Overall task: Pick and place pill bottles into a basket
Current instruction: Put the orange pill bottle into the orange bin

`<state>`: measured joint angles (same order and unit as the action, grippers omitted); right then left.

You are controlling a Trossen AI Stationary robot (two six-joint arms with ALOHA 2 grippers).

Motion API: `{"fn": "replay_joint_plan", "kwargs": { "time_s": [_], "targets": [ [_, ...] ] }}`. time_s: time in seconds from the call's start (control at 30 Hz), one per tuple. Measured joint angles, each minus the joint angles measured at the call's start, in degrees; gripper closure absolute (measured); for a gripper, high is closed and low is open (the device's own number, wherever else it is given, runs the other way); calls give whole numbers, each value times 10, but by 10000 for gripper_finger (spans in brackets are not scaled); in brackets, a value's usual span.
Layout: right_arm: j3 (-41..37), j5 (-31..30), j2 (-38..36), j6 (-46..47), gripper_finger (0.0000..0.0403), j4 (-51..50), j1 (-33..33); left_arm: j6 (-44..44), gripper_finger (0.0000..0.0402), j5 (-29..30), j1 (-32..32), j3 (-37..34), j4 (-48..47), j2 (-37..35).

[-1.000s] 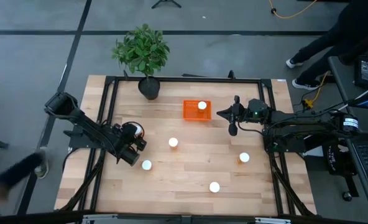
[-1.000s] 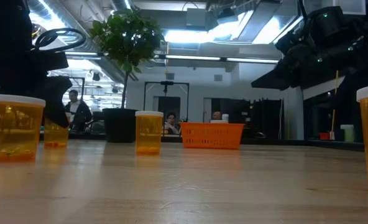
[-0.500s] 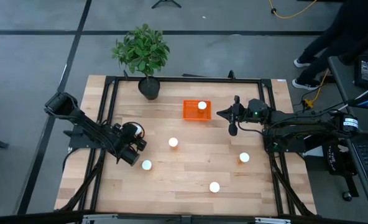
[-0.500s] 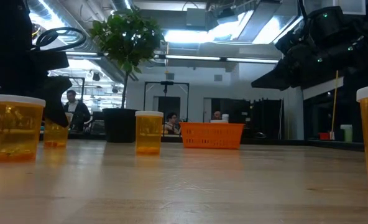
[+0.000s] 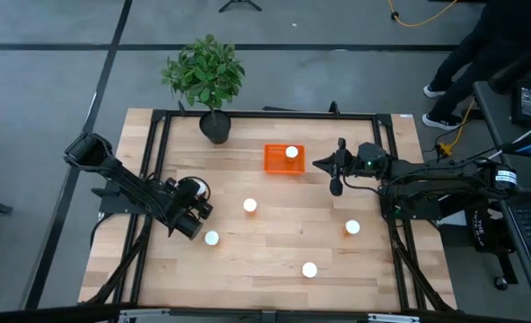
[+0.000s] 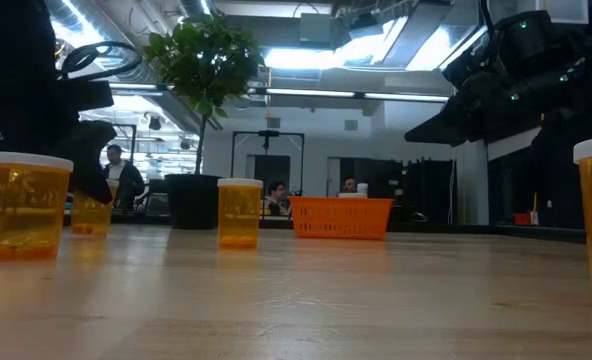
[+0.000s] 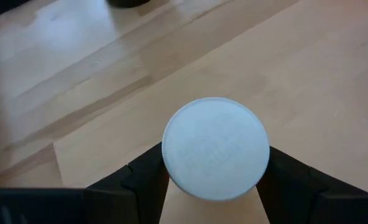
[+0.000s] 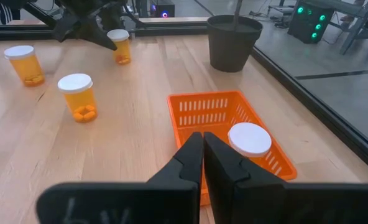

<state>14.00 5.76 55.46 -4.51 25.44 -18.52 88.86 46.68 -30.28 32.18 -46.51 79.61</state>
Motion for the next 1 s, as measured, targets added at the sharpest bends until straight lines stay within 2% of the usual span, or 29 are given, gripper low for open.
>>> {"fn": "replay_joint_plan", "kwargs": {
  "time_s": [0.43, 0.87, 1.0],
  "targets": [
    [0, 0, 0, 13, 385, 0, 0, -195, 196, 3, 0, 90, 0, 0],
    [0, 0, 0, 12, 385, 0, 0, -339, 196, 3, 4, 166, 2, -13],
    [0, 1, 0, 12, 385, 1, 0, -418, 196, 2, 22, 177, 52, -39]
  ]
}}
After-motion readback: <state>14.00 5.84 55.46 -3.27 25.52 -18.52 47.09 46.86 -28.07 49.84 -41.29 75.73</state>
